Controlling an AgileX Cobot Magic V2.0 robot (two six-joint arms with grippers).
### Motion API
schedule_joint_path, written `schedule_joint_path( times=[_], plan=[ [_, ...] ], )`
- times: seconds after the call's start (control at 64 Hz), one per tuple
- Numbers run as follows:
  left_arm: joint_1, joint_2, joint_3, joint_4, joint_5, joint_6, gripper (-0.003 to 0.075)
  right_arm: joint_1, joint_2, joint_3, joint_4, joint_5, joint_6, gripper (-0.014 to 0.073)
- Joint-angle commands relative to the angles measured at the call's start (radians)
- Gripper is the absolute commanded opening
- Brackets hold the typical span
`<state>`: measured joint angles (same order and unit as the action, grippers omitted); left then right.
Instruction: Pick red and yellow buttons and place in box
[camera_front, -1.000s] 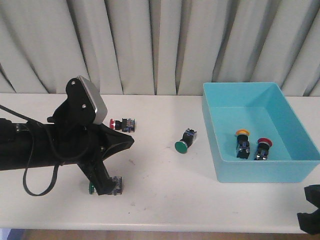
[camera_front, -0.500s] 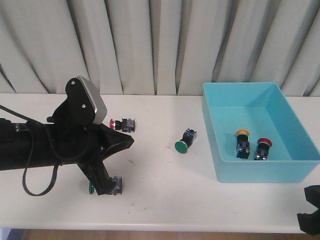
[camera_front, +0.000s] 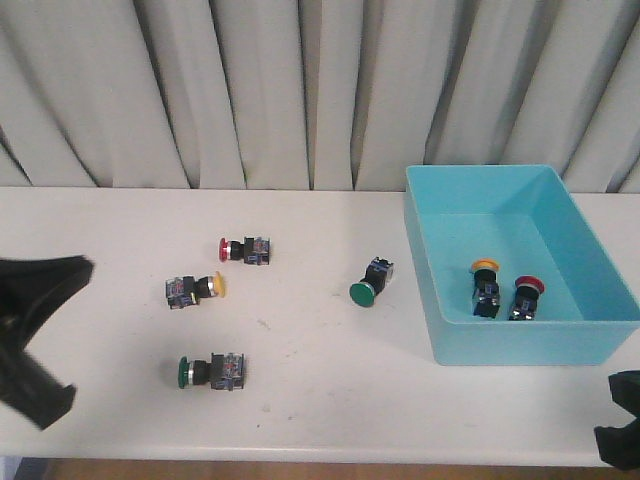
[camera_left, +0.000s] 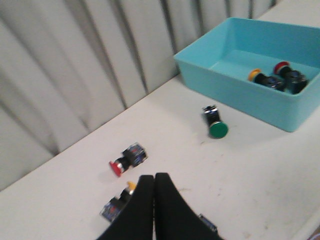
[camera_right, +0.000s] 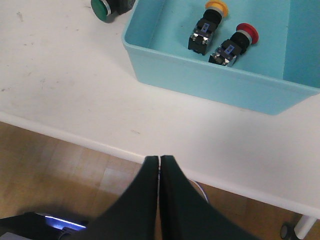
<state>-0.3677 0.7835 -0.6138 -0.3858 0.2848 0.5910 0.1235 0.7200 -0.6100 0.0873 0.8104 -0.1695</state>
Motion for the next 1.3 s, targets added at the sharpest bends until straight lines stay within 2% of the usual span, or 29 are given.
schedule_joint_path(
  times=[0.0,0.078,0.219,0.484,0.656,0.844,1.281],
  plan=[
    [0.053,-0.164,0.103,0.197,-0.071,-0.260,-0.0007,-0.002,-0.002,-0.027,0.003,-0.049,-0.001,-0.0008],
    [0.104,-0.304,0.216,0.261,-0.072,-0.356,-0.0007,-0.002,-0.002,-0.027,0.003,-0.049,-0.001,-0.0008],
    [0.187,-0.554,0.402,0.279,-0.076,-0.401,-0.0007,-0.002,-0.002,-0.027,0.003,-0.049,-0.001,-0.0008],
    [0.294,-0.796,0.603,0.287,-0.139,-0.468,-0.0007,-0.002,-0.002,-0.027,0.003,-0.050,-0.001,-0.0008],
    [0.301,-0.812,0.690,0.291,-0.268,-0.510,-0.0007,-0.002,-0.002,-0.027,0.003,-0.050,-0.001,-0.0008],
    [0.300,-0.812,0.690,0.386,-0.285,-0.542,-0.0007,-0.002,-0.002,-0.027,0.003,-0.050,-0.001,-0.0008],
    [0.298,-0.812,0.690,0.435,-0.290,-0.591,-0.0007,-0.002,-0.002,-0.027,0.003,-0.050,-0.001,-0.0008]
  ],
)
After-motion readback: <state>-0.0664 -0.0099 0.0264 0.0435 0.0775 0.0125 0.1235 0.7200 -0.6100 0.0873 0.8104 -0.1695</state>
